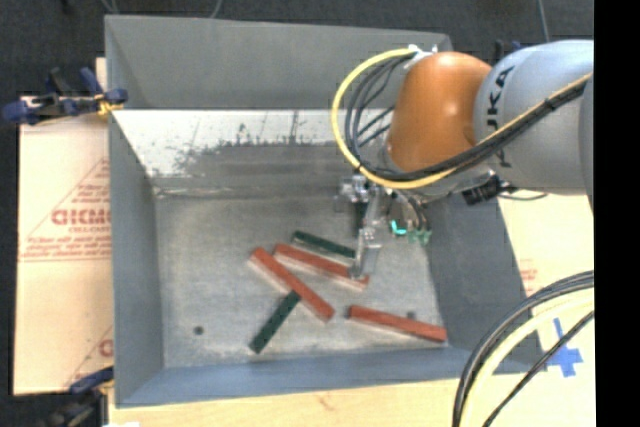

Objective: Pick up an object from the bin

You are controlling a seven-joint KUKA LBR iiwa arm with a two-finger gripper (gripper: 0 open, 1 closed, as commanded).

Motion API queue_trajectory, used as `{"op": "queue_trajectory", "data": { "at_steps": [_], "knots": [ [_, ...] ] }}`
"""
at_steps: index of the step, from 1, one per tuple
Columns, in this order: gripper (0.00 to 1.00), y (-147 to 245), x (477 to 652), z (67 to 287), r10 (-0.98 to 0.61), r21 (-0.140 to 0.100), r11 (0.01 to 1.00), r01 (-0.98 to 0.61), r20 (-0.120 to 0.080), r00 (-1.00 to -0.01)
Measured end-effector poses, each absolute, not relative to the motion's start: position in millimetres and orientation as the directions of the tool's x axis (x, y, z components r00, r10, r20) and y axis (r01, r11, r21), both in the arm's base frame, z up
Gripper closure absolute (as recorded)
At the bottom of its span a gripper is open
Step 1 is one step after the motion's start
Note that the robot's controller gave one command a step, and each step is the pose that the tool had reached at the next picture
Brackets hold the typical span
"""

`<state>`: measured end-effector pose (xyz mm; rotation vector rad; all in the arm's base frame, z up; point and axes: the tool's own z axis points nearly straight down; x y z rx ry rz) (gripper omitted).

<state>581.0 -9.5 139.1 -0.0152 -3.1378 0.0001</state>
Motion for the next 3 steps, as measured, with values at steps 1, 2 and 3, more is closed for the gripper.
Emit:
{"op": "queue_trajectory", "data": {
  "at_steps": [1, 2, 3],
  "knots": [
    [0.00, -2, 572.7, 66, -0.082, 0.000, 0.997, -0.082, 0.003, -0.997],
    [1.00, -2, 574.9, 71, -0.081, -0.001, 0.997, -0.081, -0.004, -0.997],
    [1.00, -5, 581.7, 241, -0.179, -0.004, 0.984, -0.179, -0.013, -0.984]
  ]
}}
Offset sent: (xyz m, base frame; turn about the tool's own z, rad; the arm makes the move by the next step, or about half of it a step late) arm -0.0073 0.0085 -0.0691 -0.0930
